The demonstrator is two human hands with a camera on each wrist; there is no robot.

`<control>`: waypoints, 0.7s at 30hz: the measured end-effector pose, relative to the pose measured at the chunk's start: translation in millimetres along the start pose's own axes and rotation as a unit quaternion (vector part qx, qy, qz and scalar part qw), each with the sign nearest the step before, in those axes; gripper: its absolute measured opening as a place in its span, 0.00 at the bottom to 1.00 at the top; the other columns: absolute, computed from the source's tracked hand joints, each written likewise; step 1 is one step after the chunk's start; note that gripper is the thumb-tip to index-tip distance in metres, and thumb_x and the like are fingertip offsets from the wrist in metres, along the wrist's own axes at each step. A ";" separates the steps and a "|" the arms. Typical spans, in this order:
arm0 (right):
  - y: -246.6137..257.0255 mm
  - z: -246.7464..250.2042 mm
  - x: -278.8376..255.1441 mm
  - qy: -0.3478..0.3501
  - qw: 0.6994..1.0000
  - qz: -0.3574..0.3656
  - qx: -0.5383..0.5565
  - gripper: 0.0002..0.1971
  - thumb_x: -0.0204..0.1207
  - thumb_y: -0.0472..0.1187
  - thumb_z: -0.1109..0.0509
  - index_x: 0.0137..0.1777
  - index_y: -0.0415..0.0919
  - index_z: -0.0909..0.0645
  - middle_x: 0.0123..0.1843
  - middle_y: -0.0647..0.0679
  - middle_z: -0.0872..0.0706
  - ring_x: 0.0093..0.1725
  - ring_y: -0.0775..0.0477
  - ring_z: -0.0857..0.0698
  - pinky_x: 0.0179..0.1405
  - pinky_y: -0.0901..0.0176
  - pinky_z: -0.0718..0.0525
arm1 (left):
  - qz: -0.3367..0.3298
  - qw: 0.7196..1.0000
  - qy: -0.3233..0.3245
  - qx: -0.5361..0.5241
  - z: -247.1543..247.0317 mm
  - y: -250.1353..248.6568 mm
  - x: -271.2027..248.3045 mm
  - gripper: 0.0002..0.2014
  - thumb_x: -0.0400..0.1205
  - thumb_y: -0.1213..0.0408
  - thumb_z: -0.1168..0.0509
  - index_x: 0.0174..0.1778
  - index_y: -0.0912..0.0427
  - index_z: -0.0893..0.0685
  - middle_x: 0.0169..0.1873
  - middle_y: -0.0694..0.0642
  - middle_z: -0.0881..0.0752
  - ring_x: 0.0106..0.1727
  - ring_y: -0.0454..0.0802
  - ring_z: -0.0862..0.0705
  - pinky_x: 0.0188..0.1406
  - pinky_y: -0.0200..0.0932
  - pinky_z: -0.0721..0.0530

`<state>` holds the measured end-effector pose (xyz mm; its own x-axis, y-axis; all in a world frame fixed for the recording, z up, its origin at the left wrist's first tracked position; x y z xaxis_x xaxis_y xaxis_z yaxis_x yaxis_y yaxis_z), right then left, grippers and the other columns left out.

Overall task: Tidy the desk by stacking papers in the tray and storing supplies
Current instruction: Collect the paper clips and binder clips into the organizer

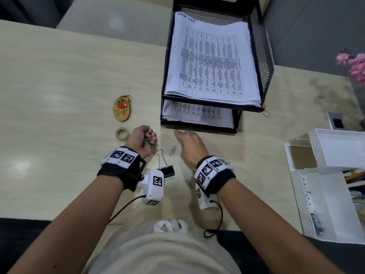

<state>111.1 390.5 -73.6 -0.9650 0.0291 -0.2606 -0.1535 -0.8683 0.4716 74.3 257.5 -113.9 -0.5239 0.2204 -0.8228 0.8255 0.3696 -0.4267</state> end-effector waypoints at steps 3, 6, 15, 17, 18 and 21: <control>3.2 -4.9 4.3 0.031 0.998 0.003 -0.051 0.34 0.70 0.18 0.43 0.76 0.40 0.32 0.62 0.35 0.21 0.63 0.36 0.23 0.51 0.51 0.22 | -0.002 1.000 -0.012 -0.001 17.6 -7.5 -0.3 0.18 0.85 0.63 0.51 0.26 0.57 0.34 0.09 0.50 0.27 0.08 0.42 0.29 0.08 0.25 0.34; -0.6 -8.8 -4.1 0.036 0.998 0.004 -0.052 0.32 0.70 0.18 0.40 0.74 0.40 0.29 0.49 0.41 0.21 0.53 0.40 0.23 0.42 0.57 0.27 | 0.000 1.000 -0.020 0.001 28.9 -13.9 0.1 0.18 0.85 0.63 0.51 0.26 0.56 0.34 0.09 0.50 0.27 0.08 0.42 0.29 0.08 0.25 0.34; -8.5 10.4 -15.6 -0.071 0.971 -0.166 0.159 0.16 0.80 0.30 0.38 0.68 0.32 0.26 0.61 0.41 0.19 0.57 0.44 0.18 0.56 0.63 0.24 | 0.021 1.000 -0.002 0.022 29.4 -11.8 -0.3 0.18 0.84 0.62 0.50 0.26 0.56 0.33 0.10 0.50 0.27 0.08 0.42 0.29 0.09 0.24 0.33; -10.7 2.8 -9.7 -0.080 0.955 -0.220 0.183 0.16 0.79 0.33 0.34 0.66 0.33 0.24 0.64 0.39 0.20 0.62 0.41 0.19 0.59 0.59 0.24 | 0.025 0.999 0.002 0.024 29.7 -12.2 -0.9 0.18 0.84 0.62 0.50 0.26 0.56 0.33 0.10 0.50 0.27 0.08 0.42 0.29 0.09 0.24 0.33; -11.7 -1.5 -8.1 -0.084 0.952 -0.234 0.180 0.14 0.78 0.34 0.33 0.63 0.33 0.22 0.63 0.38 0.19 0.61 0.40 0.20 0.59 0.57 0.23 | 0.025 0.999 0.004 0.026 30.3 -13.1 -1.3 0.18 0.85 0.62 0.51 0.26 0.56 0.33 0.10 0.50 0.27 0.08 0.42 0.29 0.09 0.24 0.33; -10.9 -8.3 -7.8 -0.086 0.954 -0.253 0.133 0.07 0.77 0.34 0.33 0.52 0.32 0.18 0.56 0.36 0.16 0.57 0.36 0.18 0.55 0.52 0.19 | 0.025 0.999 0.006 0.021 32.9 -16.2 -2.7 0.18 0.85 0.63 0.50 0.27 0.57 0.32 0.10 0.51 0.26 0.09 0.42 0.28 0.09 0.24 0.31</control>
<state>122.0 395.6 -83.6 -0.7695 0.5127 -0.3808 -0.6363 -0.5647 0.5256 69.2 221.2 -117.1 -0.4842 0.2489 -0.8388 0.8584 0.3204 -0.4005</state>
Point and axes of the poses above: each hand's wrist, its own x-axis towards the middle knuckle, its own z-axis out of the back of the hand, y = z × x, the point moved 7 cm from there along x, towards the middle knuckle
